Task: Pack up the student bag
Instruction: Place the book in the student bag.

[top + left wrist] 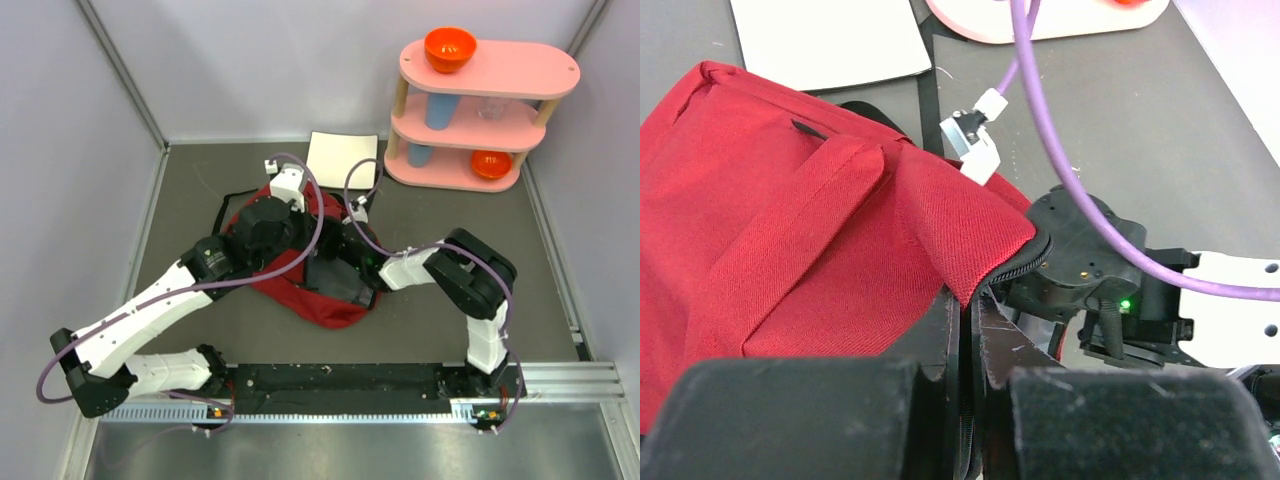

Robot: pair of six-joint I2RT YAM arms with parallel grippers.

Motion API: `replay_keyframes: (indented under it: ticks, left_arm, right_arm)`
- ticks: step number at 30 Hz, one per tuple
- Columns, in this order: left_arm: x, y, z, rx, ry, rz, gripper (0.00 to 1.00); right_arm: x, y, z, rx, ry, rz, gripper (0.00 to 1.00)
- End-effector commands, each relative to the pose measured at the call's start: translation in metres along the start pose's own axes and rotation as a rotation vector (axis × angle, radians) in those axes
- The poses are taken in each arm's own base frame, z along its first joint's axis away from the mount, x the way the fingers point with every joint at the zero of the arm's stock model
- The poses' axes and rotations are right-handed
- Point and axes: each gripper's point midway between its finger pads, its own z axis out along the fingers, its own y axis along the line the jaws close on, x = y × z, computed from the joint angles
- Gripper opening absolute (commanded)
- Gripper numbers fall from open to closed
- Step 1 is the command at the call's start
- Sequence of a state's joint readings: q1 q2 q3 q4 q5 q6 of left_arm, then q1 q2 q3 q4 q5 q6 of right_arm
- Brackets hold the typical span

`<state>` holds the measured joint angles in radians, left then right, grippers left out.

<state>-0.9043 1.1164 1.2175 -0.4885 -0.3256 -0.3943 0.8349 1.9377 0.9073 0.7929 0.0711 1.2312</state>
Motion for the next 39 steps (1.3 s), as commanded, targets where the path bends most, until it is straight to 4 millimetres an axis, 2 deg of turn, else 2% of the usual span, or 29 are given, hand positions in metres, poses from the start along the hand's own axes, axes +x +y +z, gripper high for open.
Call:
replay_keyframes:
  ticks: [1, 3, 4, 6, 7, 14, 17, 18, 19, 22, 26, 29, 30, 32, 33, 36, 37, 39]
  left_arm:
    - [-0.037, -0.006, -0.016, 0.042, -0.122, -0.053, 0.00]
    - [-0.037, -0.006, -0.015, 0.044, -0.121, -0.053, 0.00]
    - [-0.037, -0.007, -0.015, 0.046, -0.121, -0.053, 0.00]
    - [-0.036, -0.006, -0.015, 0.043, -0.118, -0.053, 0.00]
    - [-0.035, -0.006, -0.015, 0.044, -0.115, -0.053, 0.00]
    - [-0.029, -0.006, -0.012, 0.052, -0.107, -0.059, 0.00]
    - [-0.027, -0.006, -0.012, 0.053, -0.099, -0.057, 0.00]
    - [-0.027, -0.006, -0.012, 0.053, -0.099, -0.057, 0.00]
    - [-0.026, -0.006, -0.011, 0.052, -0.098, -0.058, 0.00]
    - [-0.024, -0.005, -0.011, 0.049, -0.094, -0.058, 0.00]
    - [-0.023, -0.006, -0.009, 0.055, -0.088, -0.057, 0.00]
    - [-0.023, -0.007, -0.007, 0.056, -0.090, -0.058, 0.00]
    - [-0.023, -0.008, -0.008, 0.061, -0.088, -0.055, 0.00]
    - [-0.022, -0.008, -0.006, 0.061, -0.084, -0.056, 0.00]
    - [-0.022, -0.009, -0.006, 0.066, -0.082, -0.058, 0.00]
    - [-0.020, -0.009, -0.005, 0.065, -0.076, -0.056, 0.00]
    - [-0.019, -0.008, -0.006, 0.062, -0.073, -0.054, 0.00]
    - [-0.017, -0.006, -0.006, 0.053, -0.070, -0.058, 0.00]
  right_arm:
    - [-0.018, 0.020, -0.021, -0.058, -0.044, -0.024, 0.61]
    - [-0.015, 0.022, -0.030, -0.057, -0.022, -0.025, 0.63]
    - [-0.011, 0.013, -0.033, -0.028, 0.000, -0.025, 0.63]
    - [-0.008, 0.013, -0.040, -0.008, 0.024, -0.021, 0.64]
    - [-0.005, 0.004, -0.044, 0.018, 0.035, -0.020, 0.64]
    - [0.001, -0.006, -0.054, 0.043, 0.066, 0.032, 0.66]
    - [0.003, -0.013, -0.059, 0.077, 0.075, 0.035, 0.70]
    - [0.004, -0.015, -0.061, 0.088, 0.081, 0.034, 0.85]
    - [0.004, -0.016, -0.066, 0.101, 0.085, 0.034, 0.87]
    - [0.003, -0.024, -0.076, 0.116, 0.074, 0.036, 0.89]
    - [0.003, -0.024, -0.085, 0.092, 0.071, 0.070, 0.88]
    - [0.004, -0.013, -0.087, 0.011, 0.074, 0.111, 0.77]
    - [0.007, -0.016, -0.085, 0.008, 0.079, 0.115, 0.65]
    - [0.005, -0.007, -0.080, -0.036, 0.086, 0.115, 0.53]
    - [0.003, -0.009, -0.076, -0.045, 0.086, 0.119, 0.33]
    - [-0.005, 0.012, -0.071, -0.140, 0.068, 0.135, 0.00]
    - [-0.010, 0.022, -0.068, -0.163, 0.058, 0.127, 0.00]
    - [-0.010, 0.022, -0.063, -0.131, 0.064, 0.097, 0.00]
